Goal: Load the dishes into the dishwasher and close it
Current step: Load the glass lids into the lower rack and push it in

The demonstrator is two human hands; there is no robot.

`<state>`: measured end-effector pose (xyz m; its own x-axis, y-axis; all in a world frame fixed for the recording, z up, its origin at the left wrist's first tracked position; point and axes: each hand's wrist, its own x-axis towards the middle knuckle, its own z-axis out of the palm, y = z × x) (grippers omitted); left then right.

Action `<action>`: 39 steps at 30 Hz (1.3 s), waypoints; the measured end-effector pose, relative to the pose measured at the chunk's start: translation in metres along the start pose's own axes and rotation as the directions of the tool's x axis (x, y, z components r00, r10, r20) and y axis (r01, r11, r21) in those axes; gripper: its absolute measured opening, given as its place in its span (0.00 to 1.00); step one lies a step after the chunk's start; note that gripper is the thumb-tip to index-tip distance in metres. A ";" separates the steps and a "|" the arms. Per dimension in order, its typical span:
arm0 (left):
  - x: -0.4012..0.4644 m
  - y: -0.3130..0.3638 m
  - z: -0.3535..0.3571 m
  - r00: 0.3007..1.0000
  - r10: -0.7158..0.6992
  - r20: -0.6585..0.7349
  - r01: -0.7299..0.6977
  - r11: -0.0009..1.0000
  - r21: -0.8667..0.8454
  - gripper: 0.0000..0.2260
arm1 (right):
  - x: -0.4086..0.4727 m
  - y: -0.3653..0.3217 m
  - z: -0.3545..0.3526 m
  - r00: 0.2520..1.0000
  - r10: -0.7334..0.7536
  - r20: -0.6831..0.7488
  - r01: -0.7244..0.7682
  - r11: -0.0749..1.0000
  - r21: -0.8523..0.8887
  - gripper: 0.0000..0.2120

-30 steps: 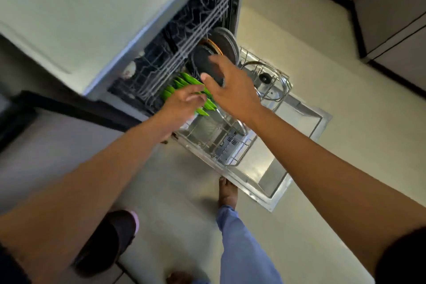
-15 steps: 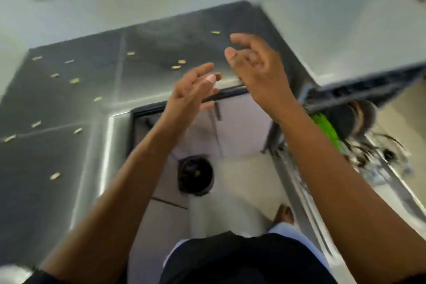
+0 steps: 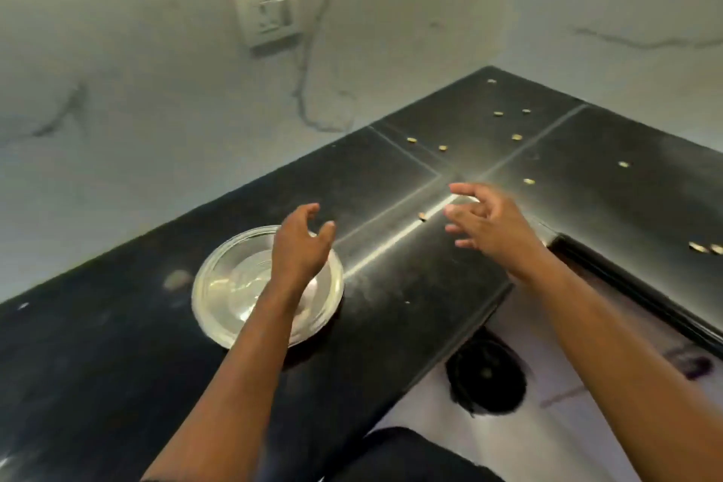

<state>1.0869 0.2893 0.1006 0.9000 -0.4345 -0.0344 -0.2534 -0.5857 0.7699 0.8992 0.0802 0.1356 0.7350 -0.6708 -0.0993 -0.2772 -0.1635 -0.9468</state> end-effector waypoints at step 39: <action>-0.004 0.191 0.152 0.701 0.370 0.609 0.022 0.843 -0.538 0.05 | -0.172 0.030 -0.192 0.994 0.019 -0.110 0.028 0.909 0.416 0.18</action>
<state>0.9810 0.0754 0.1510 0.3213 -0.9384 -0.1274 -0.0030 -0.1355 0.9908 0.6456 0.0520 0.1833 0.6571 -0.7492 -0.0834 0.0263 0.1333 -0.9907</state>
